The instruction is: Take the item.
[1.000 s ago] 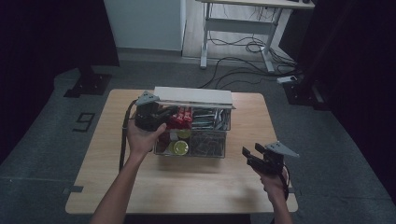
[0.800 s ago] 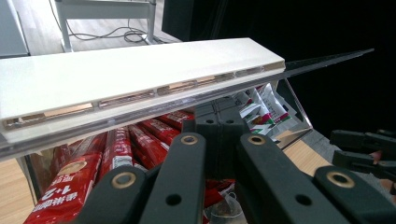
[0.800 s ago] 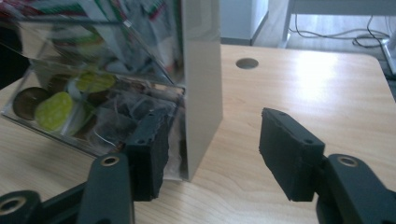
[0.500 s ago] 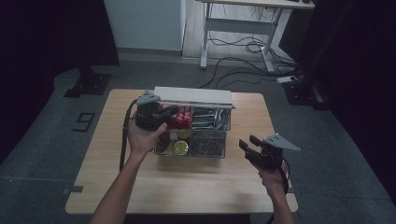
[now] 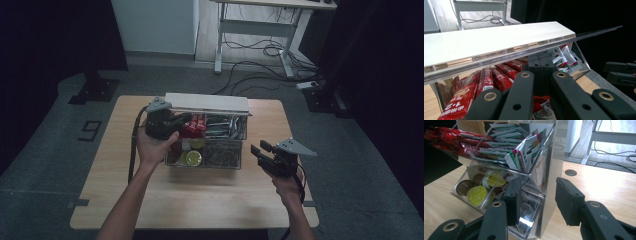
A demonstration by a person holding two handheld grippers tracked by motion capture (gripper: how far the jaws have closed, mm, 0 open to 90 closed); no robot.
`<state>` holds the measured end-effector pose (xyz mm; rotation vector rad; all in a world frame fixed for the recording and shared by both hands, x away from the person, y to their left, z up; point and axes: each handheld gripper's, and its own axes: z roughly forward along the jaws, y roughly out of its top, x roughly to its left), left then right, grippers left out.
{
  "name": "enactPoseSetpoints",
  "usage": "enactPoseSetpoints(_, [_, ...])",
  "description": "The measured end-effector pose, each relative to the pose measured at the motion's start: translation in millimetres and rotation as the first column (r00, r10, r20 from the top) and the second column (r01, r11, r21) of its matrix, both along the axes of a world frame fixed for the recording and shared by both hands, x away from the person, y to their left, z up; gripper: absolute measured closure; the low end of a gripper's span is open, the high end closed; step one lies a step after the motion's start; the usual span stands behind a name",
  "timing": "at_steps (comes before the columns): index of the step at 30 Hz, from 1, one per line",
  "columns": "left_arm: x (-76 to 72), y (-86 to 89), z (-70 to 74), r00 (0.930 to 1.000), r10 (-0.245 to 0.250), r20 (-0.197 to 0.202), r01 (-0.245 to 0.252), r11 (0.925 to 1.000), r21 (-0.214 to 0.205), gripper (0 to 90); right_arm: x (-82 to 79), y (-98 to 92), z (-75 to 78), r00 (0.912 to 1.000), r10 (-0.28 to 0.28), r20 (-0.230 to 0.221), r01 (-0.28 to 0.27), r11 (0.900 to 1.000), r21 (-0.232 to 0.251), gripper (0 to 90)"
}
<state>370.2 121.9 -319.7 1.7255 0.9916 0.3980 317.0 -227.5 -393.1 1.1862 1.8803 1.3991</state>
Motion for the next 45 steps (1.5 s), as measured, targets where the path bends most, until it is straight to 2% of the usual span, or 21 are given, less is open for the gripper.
enactPoseSetpoints(24, [0.5, -1.8, -1.2, 1.0, -0.007, 0.0, 0.007, 1.0, -0.004, 90.0, 9.9, 21.0, 17.1, 0.999, 0.041, 0.017, -0.04, 0.9986, -0.034, 59.8])
enactPoseSetpoints(45, [1.3, -2.7, 0.0, 1.0, -0.009, -0.003, 0.009, 1.0, 0.002, 90.0, 21.4, 34.1, 24.4, 0.9982, 0.054, 0.027, -0.052, 0.9975, -0.048, 60.9])
